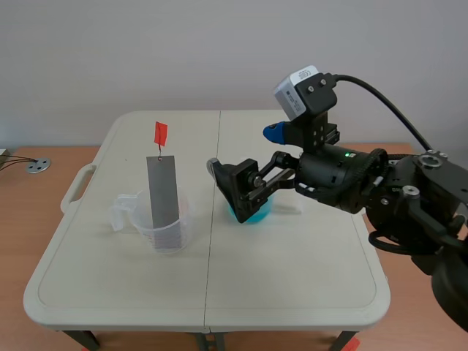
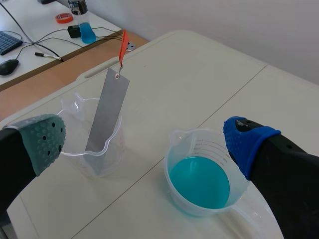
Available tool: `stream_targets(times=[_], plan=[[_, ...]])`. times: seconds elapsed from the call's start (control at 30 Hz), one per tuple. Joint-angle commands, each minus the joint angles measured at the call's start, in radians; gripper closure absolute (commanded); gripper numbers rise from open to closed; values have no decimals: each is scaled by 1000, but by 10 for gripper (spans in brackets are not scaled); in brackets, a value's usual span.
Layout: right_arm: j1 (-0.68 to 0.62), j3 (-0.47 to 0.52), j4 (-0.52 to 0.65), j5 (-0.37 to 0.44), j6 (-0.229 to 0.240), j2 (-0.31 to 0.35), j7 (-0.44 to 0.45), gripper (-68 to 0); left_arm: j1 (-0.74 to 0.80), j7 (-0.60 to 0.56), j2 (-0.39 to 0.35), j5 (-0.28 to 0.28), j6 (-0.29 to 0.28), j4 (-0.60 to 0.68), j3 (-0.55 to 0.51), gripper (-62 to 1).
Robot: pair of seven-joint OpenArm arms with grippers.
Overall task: Hold the metal plate by the orange handle, dip it into the blue solution, take it out and point at it, then put the plate back in the beaker on the left.
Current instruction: 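Lift the metal plate out of the left beaker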
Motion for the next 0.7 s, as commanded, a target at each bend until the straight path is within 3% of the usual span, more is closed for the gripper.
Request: stream_targets(times=[0.0,0.4,0.67], plan=[[42,-8,-11,14,2,-14,19,-663,19,-10,-1,-5,6,6,1,-23],[208,-116,-198,16,5,-121,19,-663,63,38,-1,-6,6,6,1,-23],[301,-129,-315,15,5,-193,19,-663,63,36,-1,-6,5,6,1,-23]])
